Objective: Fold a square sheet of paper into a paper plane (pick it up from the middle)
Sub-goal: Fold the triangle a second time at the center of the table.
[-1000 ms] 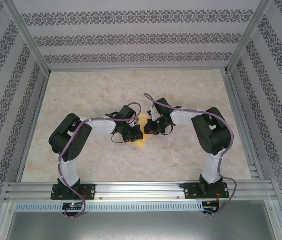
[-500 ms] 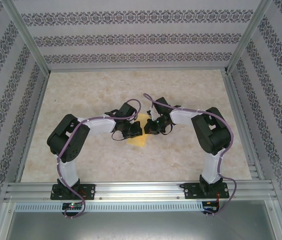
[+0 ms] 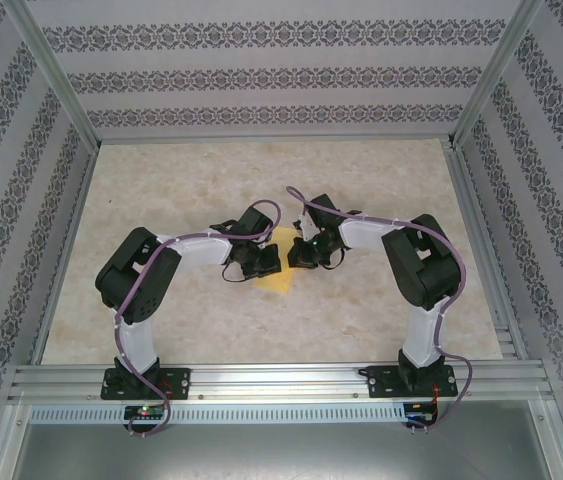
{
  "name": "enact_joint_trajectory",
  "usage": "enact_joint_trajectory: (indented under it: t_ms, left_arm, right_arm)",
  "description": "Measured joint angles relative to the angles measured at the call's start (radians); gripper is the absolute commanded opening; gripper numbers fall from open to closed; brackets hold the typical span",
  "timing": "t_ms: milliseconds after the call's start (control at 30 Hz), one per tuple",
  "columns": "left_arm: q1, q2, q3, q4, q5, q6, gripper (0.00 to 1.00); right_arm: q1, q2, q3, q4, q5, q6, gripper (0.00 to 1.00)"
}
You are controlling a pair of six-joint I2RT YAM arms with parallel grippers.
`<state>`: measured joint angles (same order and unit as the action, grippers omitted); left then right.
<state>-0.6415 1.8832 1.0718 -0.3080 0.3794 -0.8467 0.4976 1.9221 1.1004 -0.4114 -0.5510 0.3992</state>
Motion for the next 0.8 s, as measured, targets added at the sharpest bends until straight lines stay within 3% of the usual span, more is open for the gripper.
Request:
enact_joint_trajectory:
  t_ms: [367,567,800]
  left_arm:
    - [0.000,0.000,-0.001,0.000,0.000,-0.020,0.05]
    - [0.000,0.000,-0.002,0.000,0.000,-0.030,0.05]
    - [0.000,0.000,-0.002,0.001,0.000,-0.039,0.05]
  right_arm:
    - [0.053,-0.208,-0.127,0.100,-0.006,0.121,0.06]
    - [0.130,-0.225,-0.229,0.147,0.018,0.206,0.03]
    - [0.144,-0.223,-0.247,0.189,0.036,0.259,0.03]
